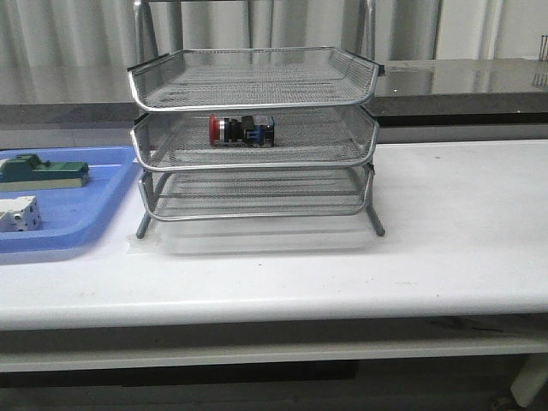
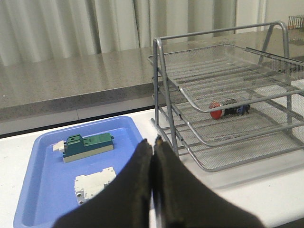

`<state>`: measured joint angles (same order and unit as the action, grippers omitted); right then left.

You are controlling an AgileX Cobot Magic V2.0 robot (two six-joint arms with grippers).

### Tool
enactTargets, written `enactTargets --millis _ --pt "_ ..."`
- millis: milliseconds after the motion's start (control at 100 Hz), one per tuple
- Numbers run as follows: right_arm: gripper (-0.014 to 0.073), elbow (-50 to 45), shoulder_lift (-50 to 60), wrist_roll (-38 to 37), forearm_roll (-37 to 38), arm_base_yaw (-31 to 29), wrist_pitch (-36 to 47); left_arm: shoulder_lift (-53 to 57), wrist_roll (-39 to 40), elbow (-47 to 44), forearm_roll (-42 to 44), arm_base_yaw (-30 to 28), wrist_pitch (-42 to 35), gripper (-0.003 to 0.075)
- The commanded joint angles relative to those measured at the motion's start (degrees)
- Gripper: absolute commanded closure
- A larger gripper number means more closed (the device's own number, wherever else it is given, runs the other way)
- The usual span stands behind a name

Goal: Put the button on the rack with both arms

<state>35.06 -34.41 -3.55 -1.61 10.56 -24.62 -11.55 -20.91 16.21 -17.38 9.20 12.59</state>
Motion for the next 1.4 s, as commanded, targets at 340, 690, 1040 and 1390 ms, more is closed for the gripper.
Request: enactTargets --millis 340,690,1040,1390 --pt "0.0651 1.4 2.1 0.5 0.4 -0.3 3.3 -0.4 0.6 1.7 -0.9 -0.1 -4.6 0.0741" --pt "0.0651 1.4 2.1 0.5 0.5 -0.3 3.3 -0.4 0.6 1.7 -0.9 -0.1 -4.6 0.0741" --pt "0.0651 -9.9 12.0 0.5 2.2 -0.9 14.2 -0.4 0.6 1.7 -0.9 -0.1 -4.6 0.0741" --pt "0.0651 -22.8 27.5 0.5 2.3 -4.5 16.0 -0.4 0.6 1.7 -0.9 -0.1 -4.6 0.0741"
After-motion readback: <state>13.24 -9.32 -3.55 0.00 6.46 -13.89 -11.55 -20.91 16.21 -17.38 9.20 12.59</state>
